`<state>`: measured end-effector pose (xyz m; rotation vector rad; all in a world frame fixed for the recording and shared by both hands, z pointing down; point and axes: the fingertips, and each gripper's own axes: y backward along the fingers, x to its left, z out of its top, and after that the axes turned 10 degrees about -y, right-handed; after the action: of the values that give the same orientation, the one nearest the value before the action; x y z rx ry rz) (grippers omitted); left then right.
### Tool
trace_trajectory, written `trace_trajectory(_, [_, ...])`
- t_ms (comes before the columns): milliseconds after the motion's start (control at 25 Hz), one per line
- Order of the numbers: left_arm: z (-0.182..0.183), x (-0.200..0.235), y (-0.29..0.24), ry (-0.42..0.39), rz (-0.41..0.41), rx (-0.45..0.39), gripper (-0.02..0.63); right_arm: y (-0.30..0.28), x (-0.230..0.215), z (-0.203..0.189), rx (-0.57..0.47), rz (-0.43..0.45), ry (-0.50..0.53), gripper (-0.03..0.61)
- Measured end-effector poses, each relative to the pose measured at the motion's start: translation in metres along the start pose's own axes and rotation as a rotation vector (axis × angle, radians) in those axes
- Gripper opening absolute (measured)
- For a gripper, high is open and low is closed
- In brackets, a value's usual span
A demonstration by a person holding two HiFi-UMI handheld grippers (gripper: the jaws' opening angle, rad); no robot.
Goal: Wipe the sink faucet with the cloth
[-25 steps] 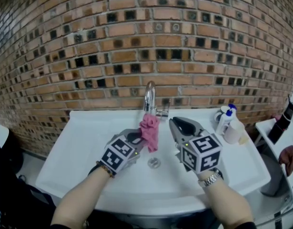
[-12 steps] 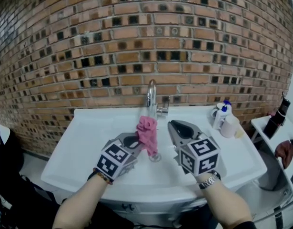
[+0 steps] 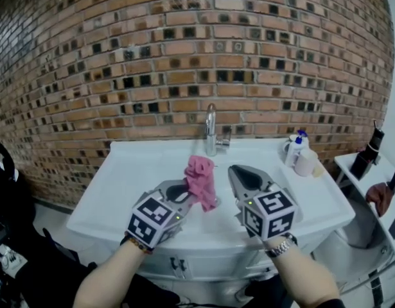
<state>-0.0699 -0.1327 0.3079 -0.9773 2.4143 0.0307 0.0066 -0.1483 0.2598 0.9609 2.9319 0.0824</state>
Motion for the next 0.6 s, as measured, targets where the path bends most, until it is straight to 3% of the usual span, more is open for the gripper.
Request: trace_trajectory(600, [0.050,-0.087,0.109,0.000,0.022,-0.092,0.044,0.120,0.092,0.011,-0.049,-0.006,0.033,0.021])
